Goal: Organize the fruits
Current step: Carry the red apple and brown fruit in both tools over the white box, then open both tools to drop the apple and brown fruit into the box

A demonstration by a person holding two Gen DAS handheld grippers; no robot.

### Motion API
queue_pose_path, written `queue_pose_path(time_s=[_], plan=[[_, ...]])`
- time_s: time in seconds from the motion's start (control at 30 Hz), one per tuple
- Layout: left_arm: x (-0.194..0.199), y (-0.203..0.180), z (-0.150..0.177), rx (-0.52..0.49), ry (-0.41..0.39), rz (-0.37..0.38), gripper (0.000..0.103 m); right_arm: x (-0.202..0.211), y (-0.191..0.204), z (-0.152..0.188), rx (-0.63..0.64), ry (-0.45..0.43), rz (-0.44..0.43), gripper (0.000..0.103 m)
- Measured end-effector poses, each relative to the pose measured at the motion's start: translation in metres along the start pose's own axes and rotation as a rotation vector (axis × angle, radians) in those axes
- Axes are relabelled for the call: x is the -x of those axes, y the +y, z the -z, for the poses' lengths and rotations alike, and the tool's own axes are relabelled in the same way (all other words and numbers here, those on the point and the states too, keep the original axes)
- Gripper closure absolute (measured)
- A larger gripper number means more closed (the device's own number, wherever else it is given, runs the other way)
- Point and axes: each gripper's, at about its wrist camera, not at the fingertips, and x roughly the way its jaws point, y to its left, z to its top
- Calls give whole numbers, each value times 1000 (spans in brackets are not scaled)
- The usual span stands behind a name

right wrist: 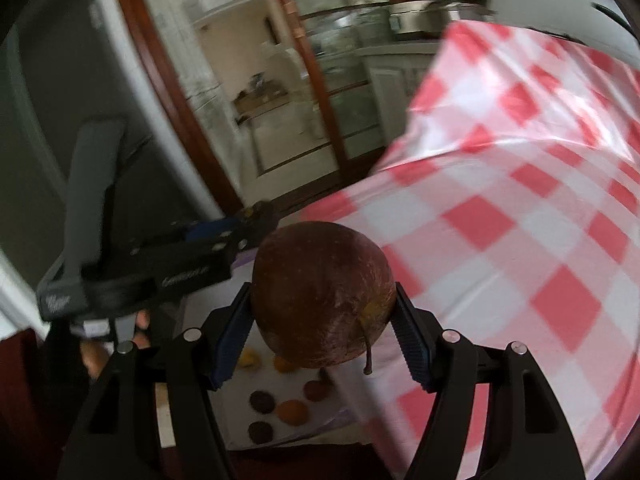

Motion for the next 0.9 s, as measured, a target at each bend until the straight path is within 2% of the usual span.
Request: queue_pose_path(time_s=[0.23,0.43,0.7,0.9], plan=[[-3,44,28,70,36,-53,62,-18,51,13,154,47,-73,37],[-27,75,62,129,119,-88,62,-49,88,38,279,130,-101,37],[-60,116,108,230,224,-124,62,-108,96,80,355,302,-65,37],[-85,121,129,259,287,-126,62,-149,82,104,357,423,-45,37]])
